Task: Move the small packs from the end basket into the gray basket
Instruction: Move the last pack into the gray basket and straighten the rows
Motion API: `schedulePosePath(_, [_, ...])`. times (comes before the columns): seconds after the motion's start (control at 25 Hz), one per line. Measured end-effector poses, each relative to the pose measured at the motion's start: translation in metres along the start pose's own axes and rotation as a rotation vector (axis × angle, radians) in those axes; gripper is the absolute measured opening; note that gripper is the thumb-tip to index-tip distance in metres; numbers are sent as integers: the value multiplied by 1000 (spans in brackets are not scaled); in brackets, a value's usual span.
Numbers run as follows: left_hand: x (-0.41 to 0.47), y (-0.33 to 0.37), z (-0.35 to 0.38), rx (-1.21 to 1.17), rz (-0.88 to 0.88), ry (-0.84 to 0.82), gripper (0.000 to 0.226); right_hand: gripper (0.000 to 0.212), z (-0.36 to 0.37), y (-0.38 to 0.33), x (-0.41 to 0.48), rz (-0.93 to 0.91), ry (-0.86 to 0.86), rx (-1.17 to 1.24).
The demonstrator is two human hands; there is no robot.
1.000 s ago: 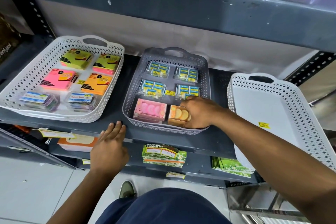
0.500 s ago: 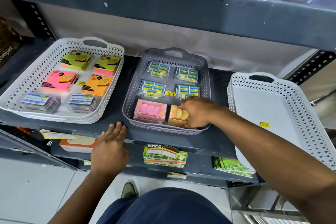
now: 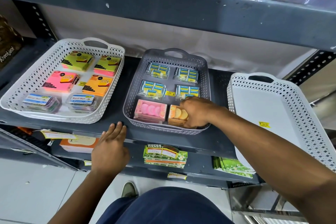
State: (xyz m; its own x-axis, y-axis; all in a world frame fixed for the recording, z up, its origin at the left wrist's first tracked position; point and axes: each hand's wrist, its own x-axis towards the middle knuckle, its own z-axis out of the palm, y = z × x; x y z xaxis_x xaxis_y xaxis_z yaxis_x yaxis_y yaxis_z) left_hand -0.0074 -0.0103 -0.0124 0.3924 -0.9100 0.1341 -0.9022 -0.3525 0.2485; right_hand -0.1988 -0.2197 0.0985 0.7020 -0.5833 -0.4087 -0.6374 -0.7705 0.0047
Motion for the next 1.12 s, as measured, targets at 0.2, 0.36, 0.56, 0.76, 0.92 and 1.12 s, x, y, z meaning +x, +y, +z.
schedulePosePath(0.2, [0,-2,0,13,-2,-21,65,48,4,1,1,12,-22,9])
schedulePosePath(0.36, [1,-2,0,8,-20,-30,67,83,-26,22,4,22,70,337])
schedulePosePath(0.56, [0,-1,0,1,-31,-36,68,81,-33,33,46,147,20,107])
schedulePosePath(0.76, [0,0,-4,6,-5,-30,65,45,-20,33,63,183,29,56])
schedulePosePath(0.92, [0,-1,-4,6,10,-35,64,45,-20,30,68,198,10,-8])
schedulePosePath(1.12, [1,-4,-7,14,38,-54,66,72,-31,37,79,201,-110,9])
